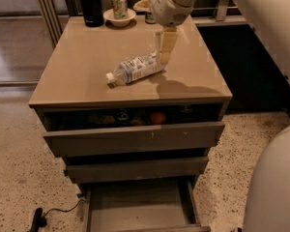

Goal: Place blue plastic bottle into bottom drawer

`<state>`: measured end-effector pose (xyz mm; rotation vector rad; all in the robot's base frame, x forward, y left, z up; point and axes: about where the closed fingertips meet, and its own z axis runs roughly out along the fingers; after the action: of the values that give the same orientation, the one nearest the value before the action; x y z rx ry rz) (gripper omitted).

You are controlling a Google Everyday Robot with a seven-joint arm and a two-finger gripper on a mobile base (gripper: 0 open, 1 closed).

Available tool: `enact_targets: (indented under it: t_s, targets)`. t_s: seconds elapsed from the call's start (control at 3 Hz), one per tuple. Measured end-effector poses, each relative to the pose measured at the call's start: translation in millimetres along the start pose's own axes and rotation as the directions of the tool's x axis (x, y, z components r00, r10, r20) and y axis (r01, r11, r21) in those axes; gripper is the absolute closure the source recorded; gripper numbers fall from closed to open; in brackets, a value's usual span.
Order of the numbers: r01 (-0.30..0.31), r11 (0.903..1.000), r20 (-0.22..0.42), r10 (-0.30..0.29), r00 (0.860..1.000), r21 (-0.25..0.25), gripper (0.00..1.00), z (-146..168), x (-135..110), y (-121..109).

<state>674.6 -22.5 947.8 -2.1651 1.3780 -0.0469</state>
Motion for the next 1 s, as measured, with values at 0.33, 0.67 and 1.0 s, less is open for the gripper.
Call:
enact_targets:
  t_s: [0.33, 0.67, 1.0]
  targets:
    - [0.082, 0.9957, -0.033, -0.083, 0.996, -0.044, 0.0, 17.1, -3.7, -9.0]
    - [0.152, 0.9808, -0.08, -0.162, 0.984, -0.122, 0.0, 34.3, -5.7, -13.1]
    - [0.187, 0.9651, -0.115, -0.21, 0.971, -0.183, 0.0, 46.9, -4.3, -14.3]
